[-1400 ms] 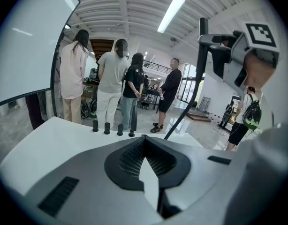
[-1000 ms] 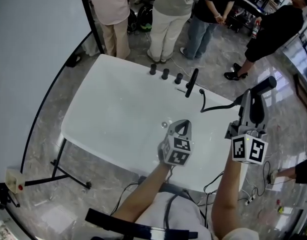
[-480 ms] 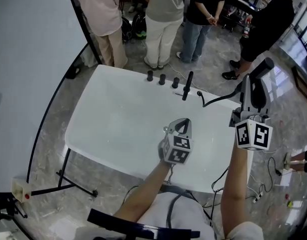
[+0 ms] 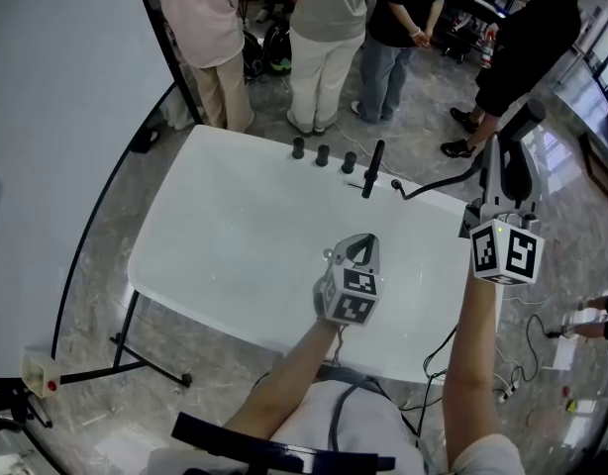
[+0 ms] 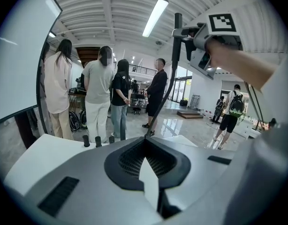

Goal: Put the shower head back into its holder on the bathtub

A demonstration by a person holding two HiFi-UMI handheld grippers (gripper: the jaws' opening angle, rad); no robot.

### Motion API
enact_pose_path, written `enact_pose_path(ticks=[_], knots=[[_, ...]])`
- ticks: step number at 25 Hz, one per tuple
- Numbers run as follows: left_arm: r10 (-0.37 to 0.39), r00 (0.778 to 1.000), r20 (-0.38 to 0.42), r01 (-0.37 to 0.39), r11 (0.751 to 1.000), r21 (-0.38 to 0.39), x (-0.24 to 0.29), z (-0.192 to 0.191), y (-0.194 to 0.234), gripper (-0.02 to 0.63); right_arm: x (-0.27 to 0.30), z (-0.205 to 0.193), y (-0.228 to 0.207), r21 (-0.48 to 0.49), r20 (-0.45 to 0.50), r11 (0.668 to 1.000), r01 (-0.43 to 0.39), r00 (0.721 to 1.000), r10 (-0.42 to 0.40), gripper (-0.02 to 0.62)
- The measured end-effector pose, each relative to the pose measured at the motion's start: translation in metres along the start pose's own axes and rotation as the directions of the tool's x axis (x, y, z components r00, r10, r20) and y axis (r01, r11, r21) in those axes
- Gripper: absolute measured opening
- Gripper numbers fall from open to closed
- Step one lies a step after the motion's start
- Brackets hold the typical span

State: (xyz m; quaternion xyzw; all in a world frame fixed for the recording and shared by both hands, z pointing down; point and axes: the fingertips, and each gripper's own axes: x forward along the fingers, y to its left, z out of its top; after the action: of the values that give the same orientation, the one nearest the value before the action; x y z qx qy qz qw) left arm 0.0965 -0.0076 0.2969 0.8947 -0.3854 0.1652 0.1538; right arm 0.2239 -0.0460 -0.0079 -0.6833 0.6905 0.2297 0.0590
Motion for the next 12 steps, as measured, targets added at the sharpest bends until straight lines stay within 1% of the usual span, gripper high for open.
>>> enact_pose_path(ticks=[6, 12], knots=[[0.013, 1.000, -0.004, -0.013, 1.000, -0.007, -0.003, -0.002, 0.005, 0.002, 0.010, -0.001, -0.003, -0.009, 0.010, 1.000, 0.008, 1.000, -0.008, 0.129], [0.020, 1.000, -0.005, -0.020, 1.000, -0.019, -0.001, -0.004, 0.006, 0.002, 0.027, -0.013, -0.005, -0.039, 0.003, 0.999, -0.005, 1.000, 0.005, 0.129]])
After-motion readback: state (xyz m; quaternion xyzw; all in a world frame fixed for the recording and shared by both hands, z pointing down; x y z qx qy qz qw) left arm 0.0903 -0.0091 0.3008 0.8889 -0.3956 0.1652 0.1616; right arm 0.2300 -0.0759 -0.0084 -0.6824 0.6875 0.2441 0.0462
